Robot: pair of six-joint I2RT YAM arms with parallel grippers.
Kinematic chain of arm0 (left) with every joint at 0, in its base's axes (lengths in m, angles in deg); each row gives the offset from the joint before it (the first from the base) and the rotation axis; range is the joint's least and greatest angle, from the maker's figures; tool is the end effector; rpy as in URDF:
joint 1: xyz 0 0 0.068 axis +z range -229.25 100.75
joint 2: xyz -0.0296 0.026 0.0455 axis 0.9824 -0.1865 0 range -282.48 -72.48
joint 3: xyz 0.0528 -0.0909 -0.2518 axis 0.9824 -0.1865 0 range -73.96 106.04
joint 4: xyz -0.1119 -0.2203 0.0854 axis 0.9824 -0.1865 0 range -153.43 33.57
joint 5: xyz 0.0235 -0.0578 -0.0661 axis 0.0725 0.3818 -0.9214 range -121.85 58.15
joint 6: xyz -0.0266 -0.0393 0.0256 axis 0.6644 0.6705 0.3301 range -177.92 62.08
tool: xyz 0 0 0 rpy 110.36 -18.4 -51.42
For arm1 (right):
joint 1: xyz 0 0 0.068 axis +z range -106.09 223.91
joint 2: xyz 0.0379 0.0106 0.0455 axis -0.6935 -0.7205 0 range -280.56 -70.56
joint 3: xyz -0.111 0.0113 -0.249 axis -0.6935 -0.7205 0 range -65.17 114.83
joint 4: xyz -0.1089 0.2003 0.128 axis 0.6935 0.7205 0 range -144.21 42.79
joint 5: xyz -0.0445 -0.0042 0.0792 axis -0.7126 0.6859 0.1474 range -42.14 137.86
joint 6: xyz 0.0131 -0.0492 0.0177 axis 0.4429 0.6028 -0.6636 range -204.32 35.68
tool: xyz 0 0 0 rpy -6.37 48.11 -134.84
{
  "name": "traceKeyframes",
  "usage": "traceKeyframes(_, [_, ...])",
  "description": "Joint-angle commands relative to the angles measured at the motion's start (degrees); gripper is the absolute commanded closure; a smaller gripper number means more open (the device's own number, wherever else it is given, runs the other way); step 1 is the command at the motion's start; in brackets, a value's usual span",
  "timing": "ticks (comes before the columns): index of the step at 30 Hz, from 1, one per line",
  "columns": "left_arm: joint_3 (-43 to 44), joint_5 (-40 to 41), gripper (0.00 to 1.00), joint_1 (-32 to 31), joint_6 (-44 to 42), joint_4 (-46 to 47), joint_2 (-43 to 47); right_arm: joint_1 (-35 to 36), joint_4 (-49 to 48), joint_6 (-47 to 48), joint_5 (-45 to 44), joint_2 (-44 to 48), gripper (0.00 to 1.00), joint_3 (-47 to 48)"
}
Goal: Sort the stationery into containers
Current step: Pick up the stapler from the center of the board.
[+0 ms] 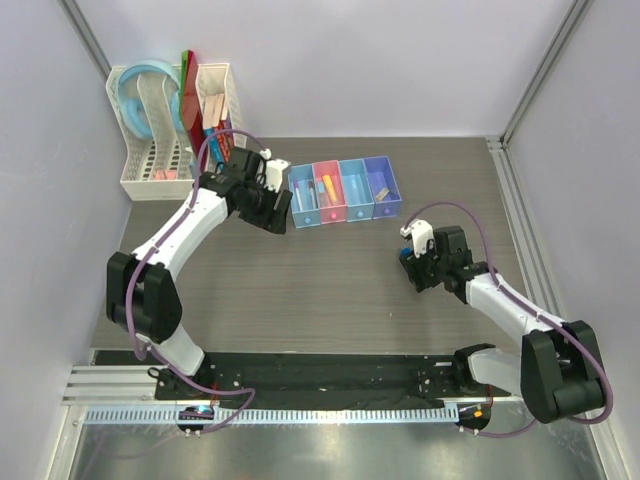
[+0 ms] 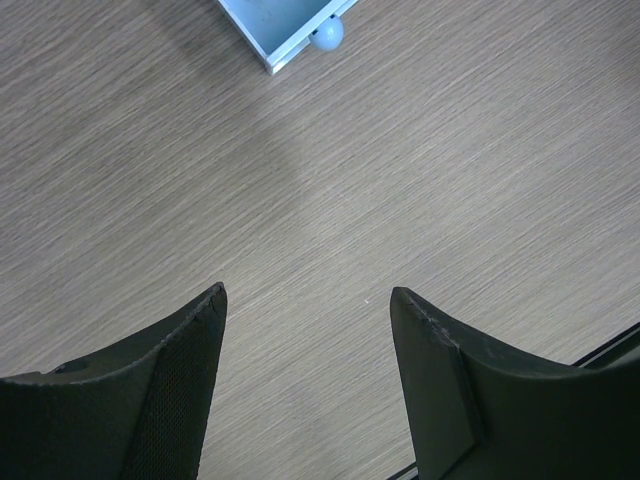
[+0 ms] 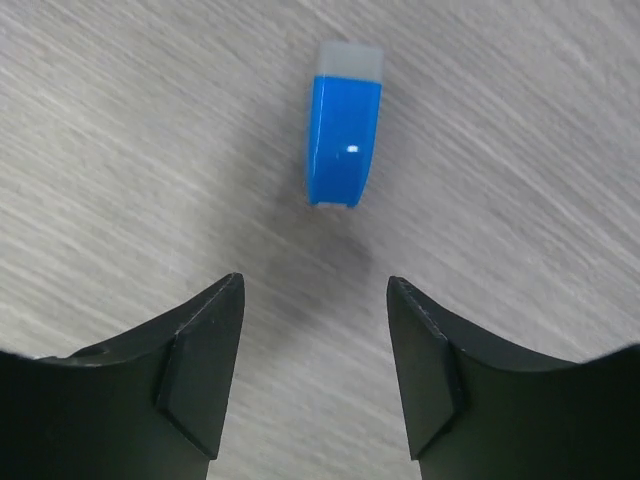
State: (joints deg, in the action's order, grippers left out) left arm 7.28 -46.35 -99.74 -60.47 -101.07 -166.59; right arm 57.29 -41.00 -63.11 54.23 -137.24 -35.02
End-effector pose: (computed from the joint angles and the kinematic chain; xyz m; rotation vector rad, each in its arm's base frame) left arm 0.3242 -0.1305 0.2894 0.6105 2.5149 -0.4425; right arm 0.2119 0.0545 0.1749 -0.7706 2.3078 0.0741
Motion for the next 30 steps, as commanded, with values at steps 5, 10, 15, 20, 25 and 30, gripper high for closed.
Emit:
traceKeyframes(5, [-1.7, 2.0, 0.33, 0.4, -3.0, -0.4, 3.9, 1.4, -18.2, 0.9, 2.3, 0.2, 0.36, -5.1])
traceKeyframes(10, [-3.1, 3.3, 0.33, 0.4, -4.7, -0.6, 6.1, 1.5, -26.3, -0.4, 2.0, 2.2, 0.37, -9.7])
traceKeyframes(15, [-2.9, 3.5, 0.33, 0.4, -5.4, -0.9, 7.7, 1.4, -35.7, -1.9, 0.0, 2.3, 0.39, -13.7])
traceKeyframes(20, [-2.1, 3.8, 0.32, 0.3, -5.5, -2.1, 8.8, 0.9, -37.9, -4.2, 0.2, 3.1, 0.4, -15.3])
traceKeyframes(25, [-1.3, 3.5, 0.32, 0.4, -5.1, -2.8, 8.9, -0.2, -39.5, -7.4, -0.5, 3.1, 0.44, -15.3])
traceKeyframes(30, [-0.7, 3.6, 0.32, 0.4, -5.1, -3.6, 8.2, -0.4, -39.8, -8.2, -0.5, 2.2, 0.45, -14.8])
